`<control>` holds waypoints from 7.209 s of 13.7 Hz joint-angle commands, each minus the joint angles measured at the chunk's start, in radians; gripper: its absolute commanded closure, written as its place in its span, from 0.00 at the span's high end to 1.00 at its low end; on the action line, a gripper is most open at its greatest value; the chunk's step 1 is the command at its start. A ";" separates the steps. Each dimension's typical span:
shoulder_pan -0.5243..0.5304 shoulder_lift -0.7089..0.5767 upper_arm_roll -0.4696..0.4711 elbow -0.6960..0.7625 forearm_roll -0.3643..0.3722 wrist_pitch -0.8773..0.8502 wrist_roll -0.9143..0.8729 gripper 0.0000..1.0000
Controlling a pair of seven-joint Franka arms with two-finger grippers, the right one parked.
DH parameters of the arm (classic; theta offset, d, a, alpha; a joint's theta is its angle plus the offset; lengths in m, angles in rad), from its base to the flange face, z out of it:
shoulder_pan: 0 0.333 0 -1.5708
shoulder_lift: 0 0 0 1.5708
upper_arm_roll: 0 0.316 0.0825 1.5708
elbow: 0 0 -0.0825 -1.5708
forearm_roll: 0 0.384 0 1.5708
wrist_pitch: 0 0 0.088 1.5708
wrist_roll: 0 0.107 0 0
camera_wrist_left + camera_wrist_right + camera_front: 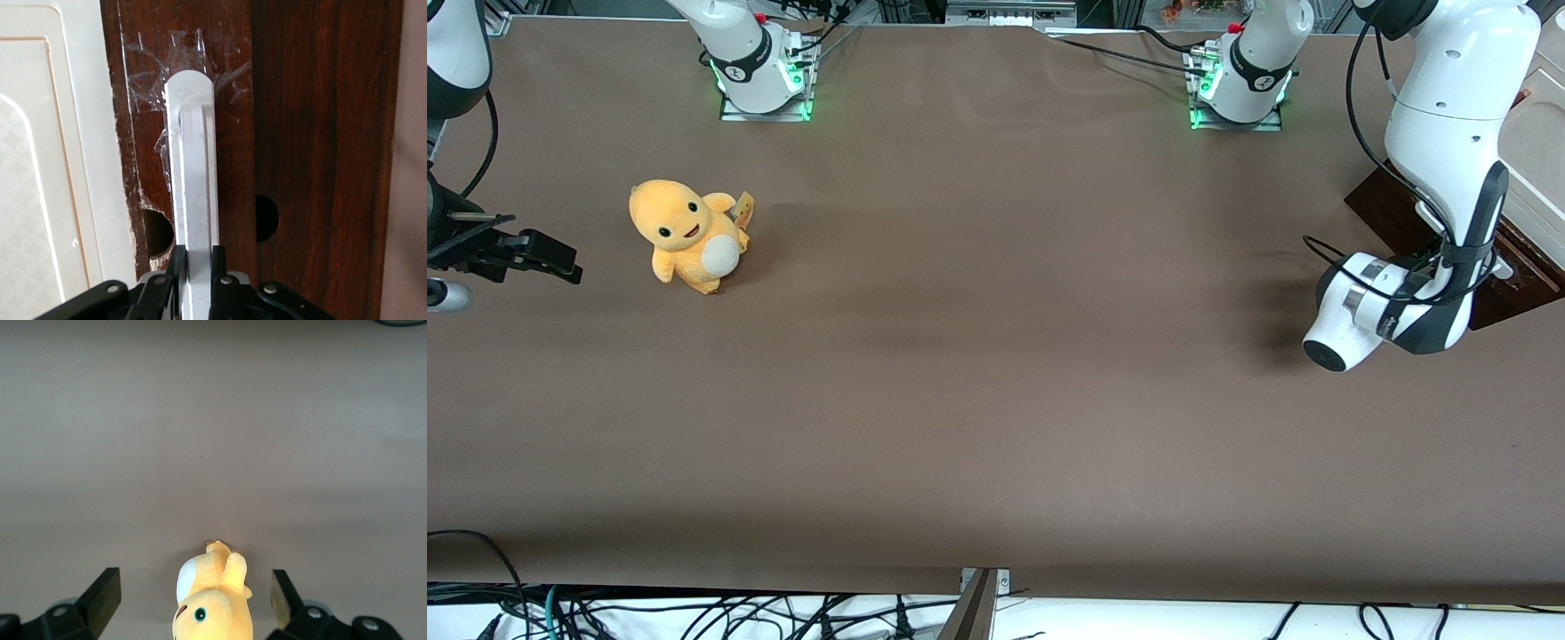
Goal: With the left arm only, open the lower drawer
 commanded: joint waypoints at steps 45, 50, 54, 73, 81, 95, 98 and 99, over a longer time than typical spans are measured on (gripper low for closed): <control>-0.202 0.031 -0.015 0.094 -0.054 -0.098 0.000 0.23; -0.193 0.029 -0.015 0.094 -0.070 -0.098 0.014 1.00; -0.191 0.022 -0.017 0.095 -0.083 -0.097 0.014 1.00; -0.199 -0.101 -0.242 0.584 -0.625 -0.087 0.524 1.00; -0.109 -0.194 -0.276 0.773 -0.820 -0.045 0.711 1.00; -0.202 -0.653 0.089 0.152 -0.963 0.443 0.932 1.00; -0.174 -0.713 0.089 0.082 -0.958 0.454 1.051 1.00; -0.171 -0.716 0.089 0.077 -0.955 0.453 1.052 1.00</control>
